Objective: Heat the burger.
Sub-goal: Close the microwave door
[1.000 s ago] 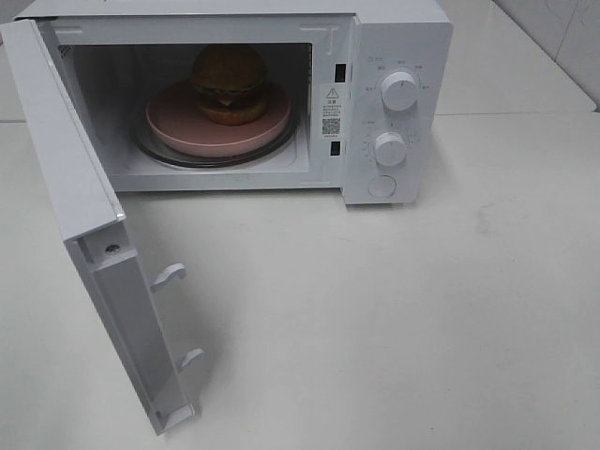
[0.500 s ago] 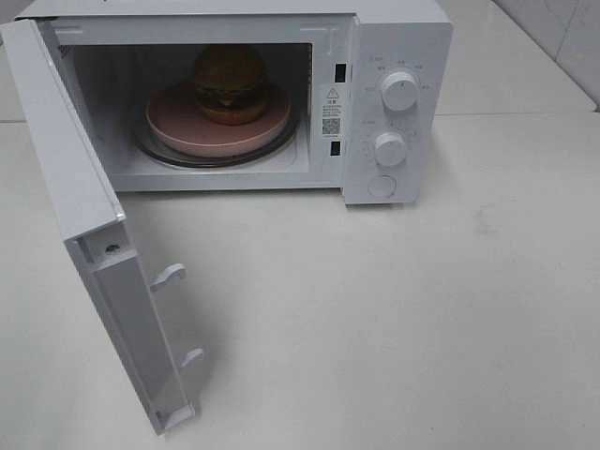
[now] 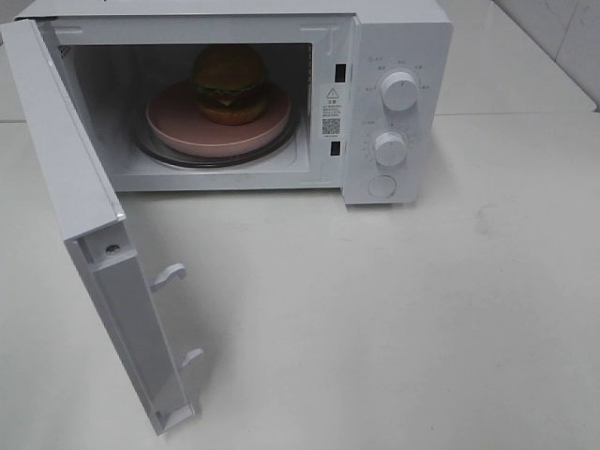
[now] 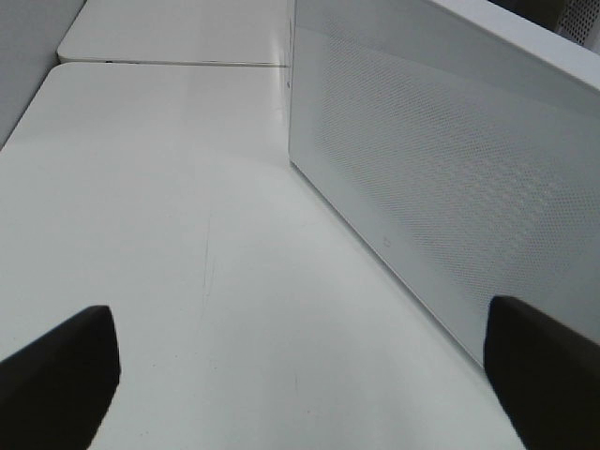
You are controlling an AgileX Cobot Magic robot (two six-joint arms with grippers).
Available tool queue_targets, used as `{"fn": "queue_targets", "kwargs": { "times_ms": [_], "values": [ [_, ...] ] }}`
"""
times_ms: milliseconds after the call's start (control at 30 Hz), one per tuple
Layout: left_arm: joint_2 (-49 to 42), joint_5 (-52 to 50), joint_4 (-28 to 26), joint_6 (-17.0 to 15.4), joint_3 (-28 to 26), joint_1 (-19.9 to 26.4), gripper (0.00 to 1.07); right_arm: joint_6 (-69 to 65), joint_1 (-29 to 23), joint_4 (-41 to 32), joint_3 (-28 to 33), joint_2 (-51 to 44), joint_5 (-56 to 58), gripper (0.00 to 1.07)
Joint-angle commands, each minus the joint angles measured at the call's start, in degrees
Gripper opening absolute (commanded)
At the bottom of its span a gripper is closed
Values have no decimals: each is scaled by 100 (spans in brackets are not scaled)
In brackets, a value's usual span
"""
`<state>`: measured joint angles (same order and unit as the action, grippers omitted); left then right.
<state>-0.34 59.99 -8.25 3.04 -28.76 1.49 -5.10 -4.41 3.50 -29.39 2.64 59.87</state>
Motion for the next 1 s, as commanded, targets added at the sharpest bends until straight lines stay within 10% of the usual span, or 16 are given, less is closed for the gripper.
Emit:
{"fn": "queue_targets", "kwargs": {
  "times_ms": [33,1000],
  "values": [
    [-109,-57,-17,6,11,17,98,97,212,-29,17,-281,-17,71],
    [-103,-57,-11,6,11,17,98,74,493,-17,17,-435,-23,71]
  ]
}}
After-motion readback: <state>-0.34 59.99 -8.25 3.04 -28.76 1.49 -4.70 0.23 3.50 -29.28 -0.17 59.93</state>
